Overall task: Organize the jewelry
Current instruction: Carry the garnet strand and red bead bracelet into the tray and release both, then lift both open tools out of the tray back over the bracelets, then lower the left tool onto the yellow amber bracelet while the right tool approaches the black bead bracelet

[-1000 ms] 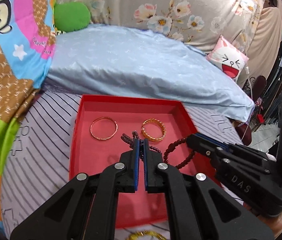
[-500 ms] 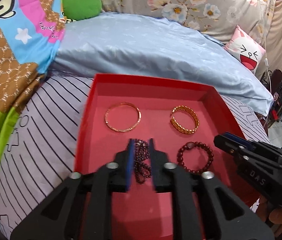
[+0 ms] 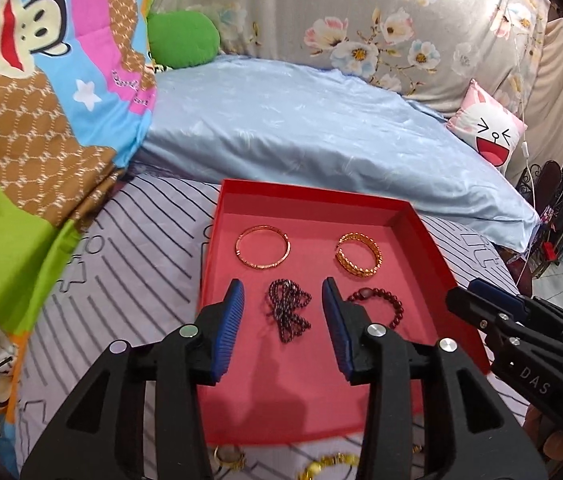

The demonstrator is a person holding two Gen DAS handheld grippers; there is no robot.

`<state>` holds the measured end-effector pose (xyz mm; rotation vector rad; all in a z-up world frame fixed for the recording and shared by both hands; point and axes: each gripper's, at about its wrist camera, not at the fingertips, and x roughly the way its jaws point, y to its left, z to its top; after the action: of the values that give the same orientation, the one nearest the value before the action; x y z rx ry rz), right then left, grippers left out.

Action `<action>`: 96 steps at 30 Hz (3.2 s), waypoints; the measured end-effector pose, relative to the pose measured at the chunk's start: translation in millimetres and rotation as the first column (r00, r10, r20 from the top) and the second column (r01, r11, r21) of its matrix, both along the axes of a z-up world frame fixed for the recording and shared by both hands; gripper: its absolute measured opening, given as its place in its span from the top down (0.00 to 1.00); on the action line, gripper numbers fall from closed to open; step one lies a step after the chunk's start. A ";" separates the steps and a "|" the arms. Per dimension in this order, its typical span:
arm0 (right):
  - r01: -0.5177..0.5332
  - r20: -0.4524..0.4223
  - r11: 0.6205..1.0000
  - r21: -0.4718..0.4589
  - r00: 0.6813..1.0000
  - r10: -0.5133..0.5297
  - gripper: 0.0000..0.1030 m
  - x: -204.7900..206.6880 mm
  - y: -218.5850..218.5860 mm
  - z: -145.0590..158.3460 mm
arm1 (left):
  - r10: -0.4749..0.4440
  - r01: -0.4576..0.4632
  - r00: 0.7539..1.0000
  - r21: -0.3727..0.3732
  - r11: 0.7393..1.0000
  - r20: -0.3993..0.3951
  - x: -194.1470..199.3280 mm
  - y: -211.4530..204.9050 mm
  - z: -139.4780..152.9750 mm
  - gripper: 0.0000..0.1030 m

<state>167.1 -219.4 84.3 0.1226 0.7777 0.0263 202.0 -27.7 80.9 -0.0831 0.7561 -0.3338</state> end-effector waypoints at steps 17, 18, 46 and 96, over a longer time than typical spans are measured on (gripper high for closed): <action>-0.010 -0.052 1.000 -0.009 0.999 0.009 0.67 -119.9 20.7 -17.9 | 0.051 -0.050 0.998 0.036 0.998 -0.048 -118.6 54.4 -22.8 0.61; -0.010 -0.062 1.000 -0.010 0.998 0.009 0.67 -126.1 22.5 -22.1 | 0.057 -0.055 0.997 0.040 0.998 -0.057 -124.6 56.8 -27.1 0.61; -0.006 -0.168 1.000 0.007 0.986 0.007 0.67 -165.8 32.2 -63.0 | 0.103 -0.084 0.986 0.145 0.986 -0.130 -152.8 71.6 -80.6 0.63; 0.004 -0.168 0.999 -0.047 0.986 -0.012 0.82 -122.3 28.9 -79.6 | 0.033 -0.015 0.995 0.175 0.984 -0.098 -158.0 46.4 -82.2 0.92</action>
<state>44.7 -190.4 4.7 0.0839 0.9463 -0.0097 44.0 18.8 -1.3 0.0565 0.8810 -0.2404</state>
